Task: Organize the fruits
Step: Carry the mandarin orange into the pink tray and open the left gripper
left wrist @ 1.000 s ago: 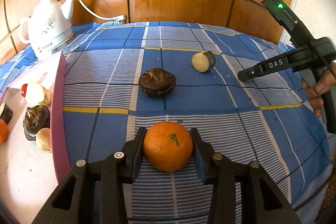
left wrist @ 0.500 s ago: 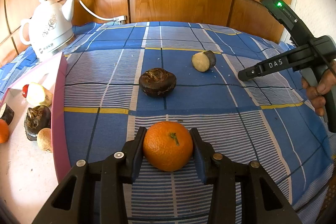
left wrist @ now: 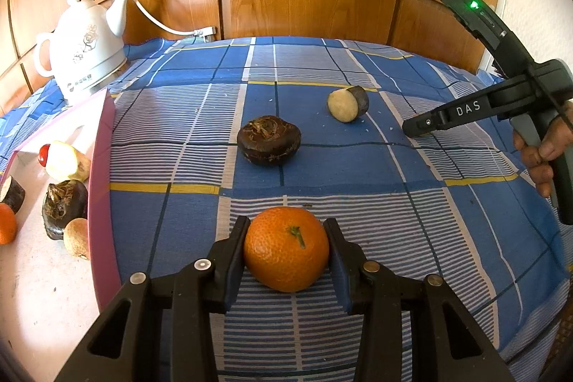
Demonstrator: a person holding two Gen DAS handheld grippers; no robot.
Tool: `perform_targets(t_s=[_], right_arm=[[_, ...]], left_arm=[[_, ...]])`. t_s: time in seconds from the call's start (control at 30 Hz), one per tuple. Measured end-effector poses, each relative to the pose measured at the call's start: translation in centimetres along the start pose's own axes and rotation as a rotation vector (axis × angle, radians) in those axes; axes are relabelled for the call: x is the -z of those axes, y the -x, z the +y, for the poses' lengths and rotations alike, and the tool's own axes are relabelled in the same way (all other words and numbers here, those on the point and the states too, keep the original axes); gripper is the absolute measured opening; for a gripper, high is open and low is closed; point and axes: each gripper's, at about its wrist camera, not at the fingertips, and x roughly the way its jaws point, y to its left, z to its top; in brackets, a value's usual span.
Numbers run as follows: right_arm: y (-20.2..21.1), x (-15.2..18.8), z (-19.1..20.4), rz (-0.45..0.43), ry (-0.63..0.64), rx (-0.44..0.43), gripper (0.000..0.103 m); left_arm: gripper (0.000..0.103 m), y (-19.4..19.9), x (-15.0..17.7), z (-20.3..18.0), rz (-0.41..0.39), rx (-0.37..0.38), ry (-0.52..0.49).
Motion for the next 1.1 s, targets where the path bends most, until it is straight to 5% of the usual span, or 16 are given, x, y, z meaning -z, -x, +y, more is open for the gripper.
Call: perform_targets(t_s=[0.47,1.1], right_arm=[[-0.3,-0.1,1.1,-0.012,0.069,0.017,0.025],[-0.2,0.5,2.4,-0.039,0.127,0.052,0.025]], left_arm=[[0.040,0.3,-1.1,0.1,0.060,0.001,0.023],[0.040,6.8,-3.1,2.6,-0.049,-0.041,0.096]])
